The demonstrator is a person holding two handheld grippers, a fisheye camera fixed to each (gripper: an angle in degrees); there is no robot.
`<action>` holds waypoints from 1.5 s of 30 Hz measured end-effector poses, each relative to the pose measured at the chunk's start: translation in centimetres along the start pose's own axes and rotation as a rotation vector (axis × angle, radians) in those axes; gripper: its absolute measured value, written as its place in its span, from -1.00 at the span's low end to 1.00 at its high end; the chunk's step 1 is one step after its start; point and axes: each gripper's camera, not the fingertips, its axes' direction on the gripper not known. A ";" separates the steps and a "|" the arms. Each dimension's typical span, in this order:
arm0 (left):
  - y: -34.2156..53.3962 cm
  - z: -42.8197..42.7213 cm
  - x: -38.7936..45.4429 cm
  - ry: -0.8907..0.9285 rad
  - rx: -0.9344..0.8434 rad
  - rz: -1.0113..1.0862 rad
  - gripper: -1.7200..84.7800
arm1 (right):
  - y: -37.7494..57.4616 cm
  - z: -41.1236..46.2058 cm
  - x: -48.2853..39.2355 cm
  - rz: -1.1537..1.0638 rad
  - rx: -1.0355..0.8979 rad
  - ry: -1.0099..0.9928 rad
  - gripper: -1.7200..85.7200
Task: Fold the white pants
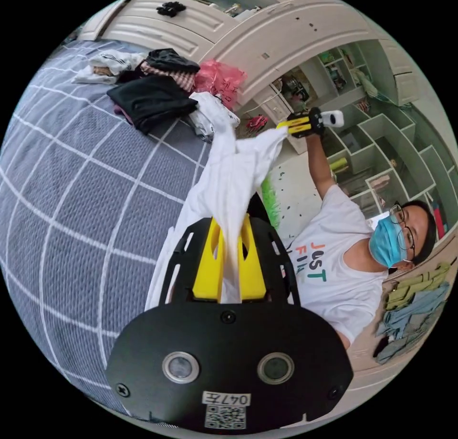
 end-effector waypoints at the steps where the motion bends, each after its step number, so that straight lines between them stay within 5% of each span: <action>1: -0.7 0.6 -1.2 0.024 -0.002 -0.005 -0.92 | 2.4 1.9 -0.3 0.040 -0.021 -0.062 -0.95; 10: -0.1 0.4 -5.3 -0.094 -0.008 -0.062 -0.92 | 11.6 13.5 -2.1 0.195 -0.106 -0.466 -0.90; 20: 2.9 1.5 -2.5 -0.128 -0.044 0.052 -0.93 | 6.8 13.9 5.0 0.152 0.174 -0.237 -0.72; 28: 10.9 4.0 1.2 -0.185 -0.060 -0.011 -0.95 | -0.8 30.3 10.6 0.055 0.180 -0.496 -0.70; 33: 18.8 3.8 4.6 -0.196 0.115 -0.078 -0.97 | -1.7 37.0 9.6 -0.048 0.082 -0.757 -0.70; 42: 31.5 1.4 10.5 -0.479 0.393 -0.348 -0.83 | -1.4 40.5 7.8 -0.116 -0.023 -0.843 -0.72; 45: 33.2 2.0 12.3 -0.583 0.379 -0.404 -0.74 | -1.1 38.8 5.8 -0.181 -0.040 -0.693 -0.79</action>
